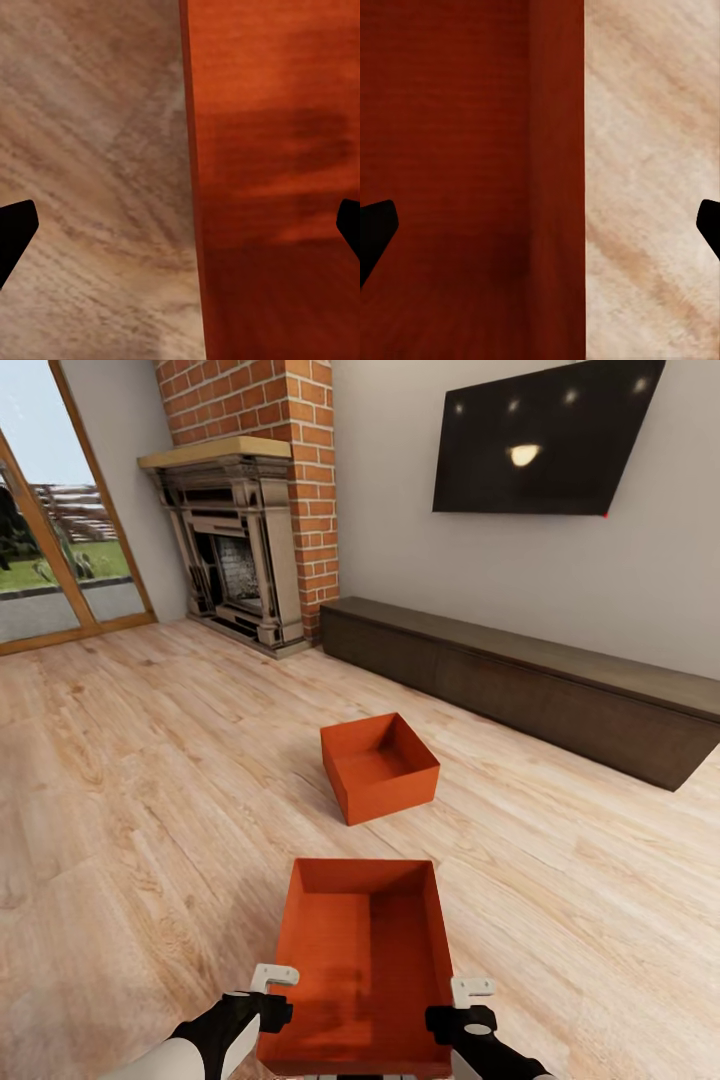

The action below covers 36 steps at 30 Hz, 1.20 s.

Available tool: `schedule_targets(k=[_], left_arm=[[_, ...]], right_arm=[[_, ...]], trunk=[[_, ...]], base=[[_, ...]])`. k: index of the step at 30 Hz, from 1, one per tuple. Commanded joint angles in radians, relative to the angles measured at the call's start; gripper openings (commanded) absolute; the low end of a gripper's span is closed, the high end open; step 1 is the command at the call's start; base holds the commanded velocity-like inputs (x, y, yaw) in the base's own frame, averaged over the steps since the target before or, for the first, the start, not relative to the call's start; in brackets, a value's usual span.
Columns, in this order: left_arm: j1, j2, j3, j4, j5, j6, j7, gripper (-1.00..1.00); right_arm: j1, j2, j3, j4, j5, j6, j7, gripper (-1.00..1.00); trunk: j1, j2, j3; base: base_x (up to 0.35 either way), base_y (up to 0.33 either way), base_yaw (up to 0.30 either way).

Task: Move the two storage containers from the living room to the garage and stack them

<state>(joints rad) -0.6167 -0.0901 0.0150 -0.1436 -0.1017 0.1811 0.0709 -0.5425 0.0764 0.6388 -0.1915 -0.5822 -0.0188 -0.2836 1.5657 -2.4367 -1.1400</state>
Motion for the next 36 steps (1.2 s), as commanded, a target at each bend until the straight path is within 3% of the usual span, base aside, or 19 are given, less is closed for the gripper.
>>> schedule_targets(k=[1, 24, 36], left_arm=[[0.0, 0.0, 0.002, -0.002, -0.01, 0.006, 0.002, 1.0], [0.0, 0.0, 0.002, -0.002, -0.01, 0.006, 0.002, 1.0], [0.0, 0.0, 0.002, -0.002, -0.01, 0.006, 0.003, 1.0]], right_arm=[[0.0, 0.0, 0.009, 0.0, -0.01, -0.002, -0.005, 1.0], [0.0, -0.008, 0.009, 0.0, -0.007, -0.007, -0.003, 1.0], [0.0, -0.029, 0.008, 0.0, -0.01, -0.007, -0.003, 1.0]], trunk=[[0.0, 0.0, -0.002], [0.0, 0.0, -0.007], [0.0, 0.0, -0.007]], base=[[0.0, 0.0, 0.0], [0.0, 0.0, 0.0], [0.0, 0.0, 0.0]])
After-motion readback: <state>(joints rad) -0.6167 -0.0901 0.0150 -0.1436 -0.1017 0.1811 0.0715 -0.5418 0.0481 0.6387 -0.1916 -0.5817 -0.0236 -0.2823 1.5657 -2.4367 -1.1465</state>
